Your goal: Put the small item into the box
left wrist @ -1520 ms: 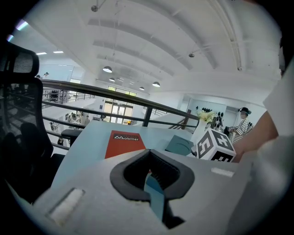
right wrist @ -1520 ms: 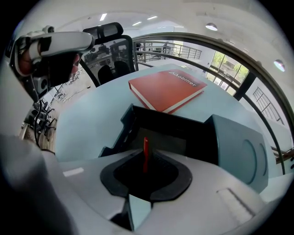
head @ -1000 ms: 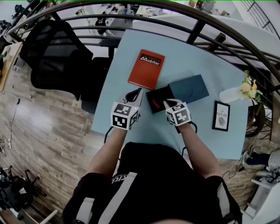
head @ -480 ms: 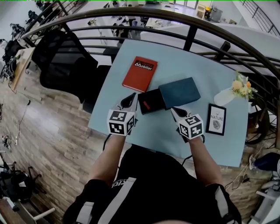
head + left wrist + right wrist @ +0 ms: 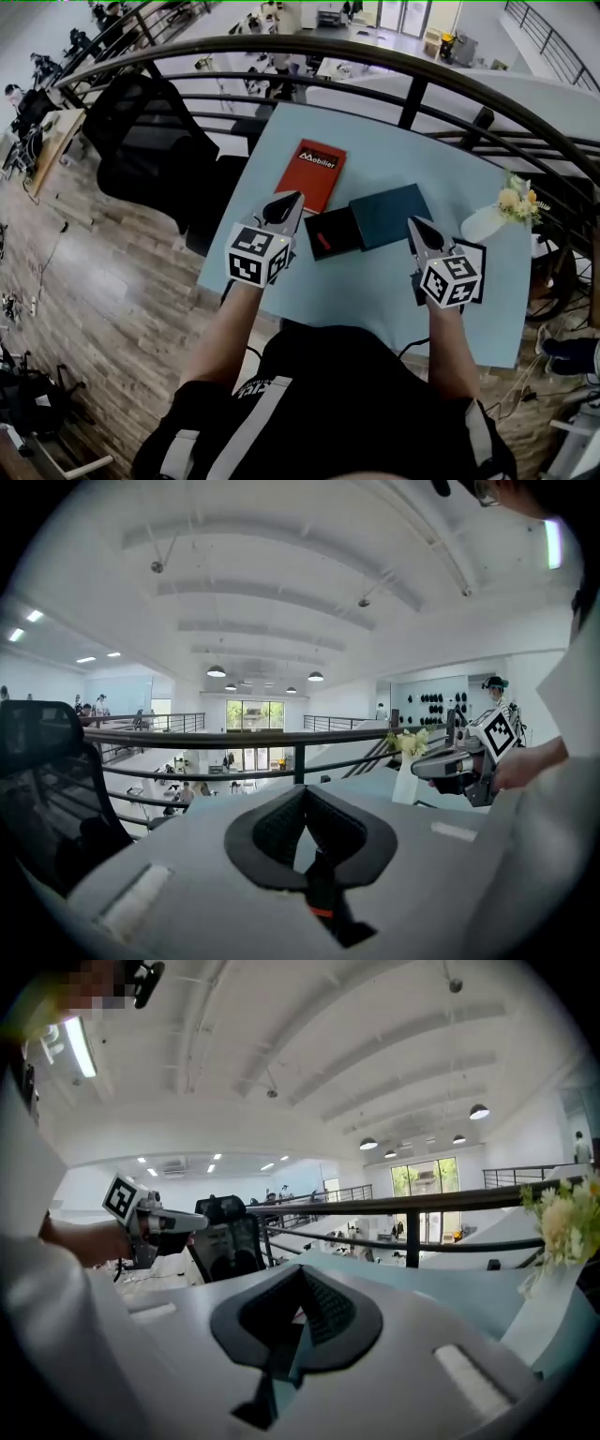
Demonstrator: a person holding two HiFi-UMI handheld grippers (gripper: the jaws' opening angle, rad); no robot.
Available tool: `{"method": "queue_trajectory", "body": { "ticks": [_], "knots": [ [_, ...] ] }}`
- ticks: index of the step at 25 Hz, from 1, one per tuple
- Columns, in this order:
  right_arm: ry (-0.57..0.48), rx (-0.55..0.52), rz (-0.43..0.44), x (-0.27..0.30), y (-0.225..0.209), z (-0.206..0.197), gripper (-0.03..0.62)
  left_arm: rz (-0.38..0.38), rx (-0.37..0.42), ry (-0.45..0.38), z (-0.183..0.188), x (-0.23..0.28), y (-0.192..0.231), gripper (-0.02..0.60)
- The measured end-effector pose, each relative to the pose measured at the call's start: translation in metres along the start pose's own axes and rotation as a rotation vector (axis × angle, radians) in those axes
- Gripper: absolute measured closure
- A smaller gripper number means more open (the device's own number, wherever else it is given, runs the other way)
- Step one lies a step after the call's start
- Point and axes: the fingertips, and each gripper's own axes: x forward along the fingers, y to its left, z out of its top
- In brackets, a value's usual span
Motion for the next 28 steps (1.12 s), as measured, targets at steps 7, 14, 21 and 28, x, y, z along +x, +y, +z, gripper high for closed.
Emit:
{"method": "queue_trajectory", "body": {
  "ticks": [7,14,21,28],
  "knots": [
    [-0.141,-0.041,-0.035,0.002,0.024,0.040,0.595,0.033,0.008,-0.041,0.009,-0.010,0.026,0.577],
    [-0.118,-0.051,-0.035,0.010,0.038,0.027,0.595,0.027,-0.013,-0.029,-0.003,-0.007,0.037,0.577],
    [-0.129,-0.055,-0.049,0.004,0.034,0.030,0.595,0.027,-0.019,-0.034,-0.007,-0.006,0.032,0.577],
    [-0.145,-0.052,-0.049,-0.005,0.035,0.039,0.595,0.033,-0.031,-0.041,-0.003,-0.011,0.030,0.577]
  ]
}}
